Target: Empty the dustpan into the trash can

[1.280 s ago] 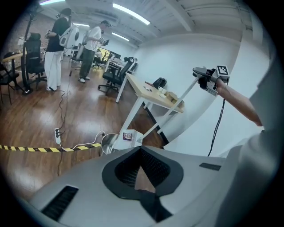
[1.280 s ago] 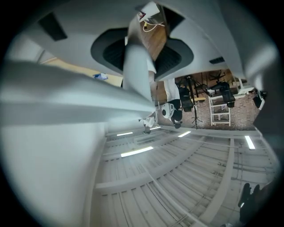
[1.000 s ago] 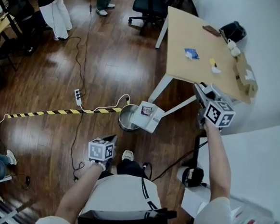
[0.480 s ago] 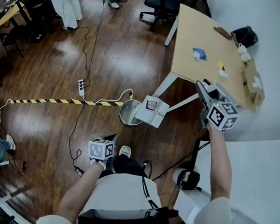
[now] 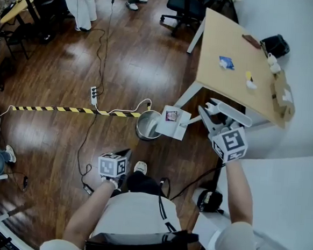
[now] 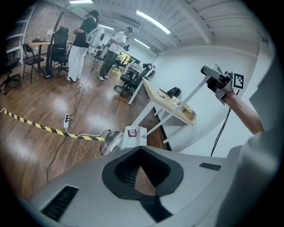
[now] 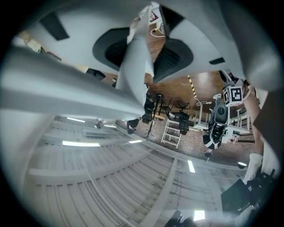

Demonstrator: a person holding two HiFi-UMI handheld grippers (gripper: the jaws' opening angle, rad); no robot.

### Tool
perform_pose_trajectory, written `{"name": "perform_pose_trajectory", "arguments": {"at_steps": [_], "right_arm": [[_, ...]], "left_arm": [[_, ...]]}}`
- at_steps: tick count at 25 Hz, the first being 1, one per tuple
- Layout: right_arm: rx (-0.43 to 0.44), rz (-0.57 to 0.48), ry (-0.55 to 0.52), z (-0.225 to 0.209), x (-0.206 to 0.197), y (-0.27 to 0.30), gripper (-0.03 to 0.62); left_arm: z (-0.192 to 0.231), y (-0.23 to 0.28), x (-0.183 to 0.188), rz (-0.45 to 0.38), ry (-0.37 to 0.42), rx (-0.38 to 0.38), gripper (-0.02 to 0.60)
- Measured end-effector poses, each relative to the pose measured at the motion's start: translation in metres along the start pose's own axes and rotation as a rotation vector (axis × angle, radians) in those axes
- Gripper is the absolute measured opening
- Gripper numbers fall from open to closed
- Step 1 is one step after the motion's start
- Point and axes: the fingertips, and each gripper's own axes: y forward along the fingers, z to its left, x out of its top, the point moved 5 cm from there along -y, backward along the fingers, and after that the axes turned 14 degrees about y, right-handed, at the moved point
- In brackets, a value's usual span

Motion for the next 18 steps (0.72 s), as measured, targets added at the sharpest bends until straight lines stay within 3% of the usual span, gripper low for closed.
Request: {"name": "perform_pose_trajectory", "arguments": {"at_steps": [11, 18], "right_arm": [[0.052, 0.046, -0.077, 0.057, 0.004, 0.025, 0.166], [0.143, 0.070, -0.205, 0.105, 0.010, 0.049, 0.164]], "left_arm": [[0.017, -0.039, -0.025, -0.040, -0.031, -0.010, -0.002], [0.028, -0.057, -0.037, -0.058, -0.062, 0.000, -0.003]]}}
